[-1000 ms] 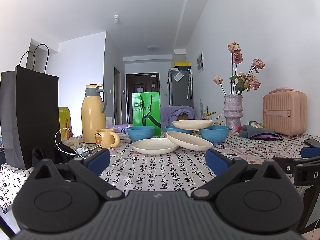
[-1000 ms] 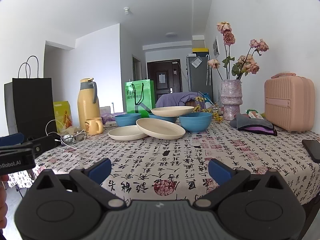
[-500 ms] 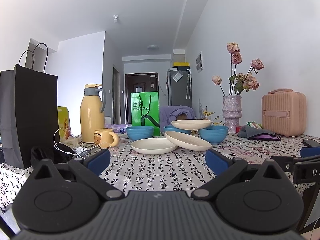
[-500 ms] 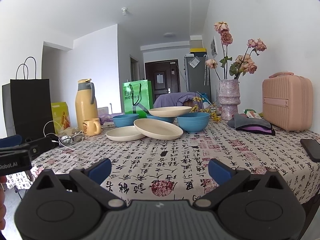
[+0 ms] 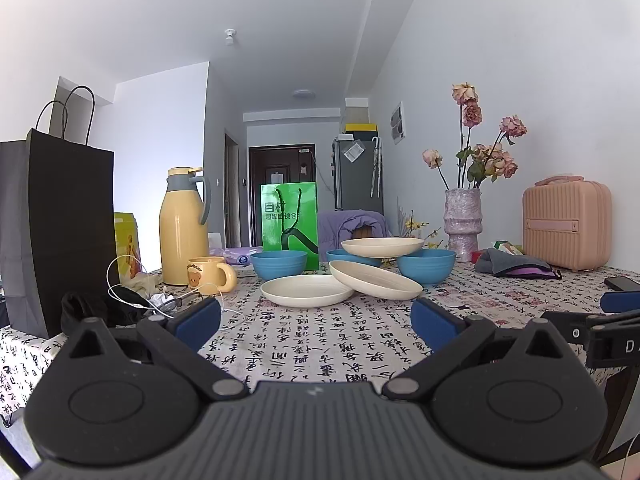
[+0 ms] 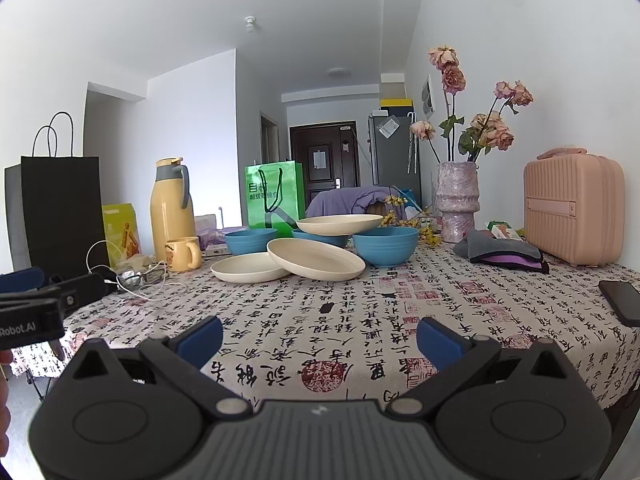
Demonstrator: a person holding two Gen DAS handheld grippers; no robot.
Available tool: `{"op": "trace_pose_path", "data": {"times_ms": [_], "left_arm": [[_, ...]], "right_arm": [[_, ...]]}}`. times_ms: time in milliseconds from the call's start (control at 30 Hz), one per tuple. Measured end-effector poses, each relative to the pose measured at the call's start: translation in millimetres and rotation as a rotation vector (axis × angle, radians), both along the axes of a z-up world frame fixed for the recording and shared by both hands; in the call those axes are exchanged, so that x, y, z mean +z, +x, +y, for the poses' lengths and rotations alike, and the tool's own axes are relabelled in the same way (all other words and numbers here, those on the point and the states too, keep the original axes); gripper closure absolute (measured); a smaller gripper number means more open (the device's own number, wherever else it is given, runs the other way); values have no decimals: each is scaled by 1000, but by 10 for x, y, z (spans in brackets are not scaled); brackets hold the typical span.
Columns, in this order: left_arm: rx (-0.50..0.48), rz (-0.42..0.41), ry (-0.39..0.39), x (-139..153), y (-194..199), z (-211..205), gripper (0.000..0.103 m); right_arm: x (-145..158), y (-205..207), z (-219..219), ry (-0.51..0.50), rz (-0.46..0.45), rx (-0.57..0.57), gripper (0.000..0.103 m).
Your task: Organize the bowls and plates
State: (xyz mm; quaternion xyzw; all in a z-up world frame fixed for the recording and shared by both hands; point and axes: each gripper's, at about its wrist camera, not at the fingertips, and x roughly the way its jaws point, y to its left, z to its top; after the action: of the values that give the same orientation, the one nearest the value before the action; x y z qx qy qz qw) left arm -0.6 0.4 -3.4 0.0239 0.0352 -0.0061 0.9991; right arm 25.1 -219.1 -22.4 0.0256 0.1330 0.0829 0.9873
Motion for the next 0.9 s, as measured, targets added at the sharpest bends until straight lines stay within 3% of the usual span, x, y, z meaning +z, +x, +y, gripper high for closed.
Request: {"op": "trace_pose_path", "data": {"times_ms": [900], "left_arm": [[-9,41,-1,-74,78,20,0]], "right_arm": [[-23,27,-12,13,15,1,0]]}}
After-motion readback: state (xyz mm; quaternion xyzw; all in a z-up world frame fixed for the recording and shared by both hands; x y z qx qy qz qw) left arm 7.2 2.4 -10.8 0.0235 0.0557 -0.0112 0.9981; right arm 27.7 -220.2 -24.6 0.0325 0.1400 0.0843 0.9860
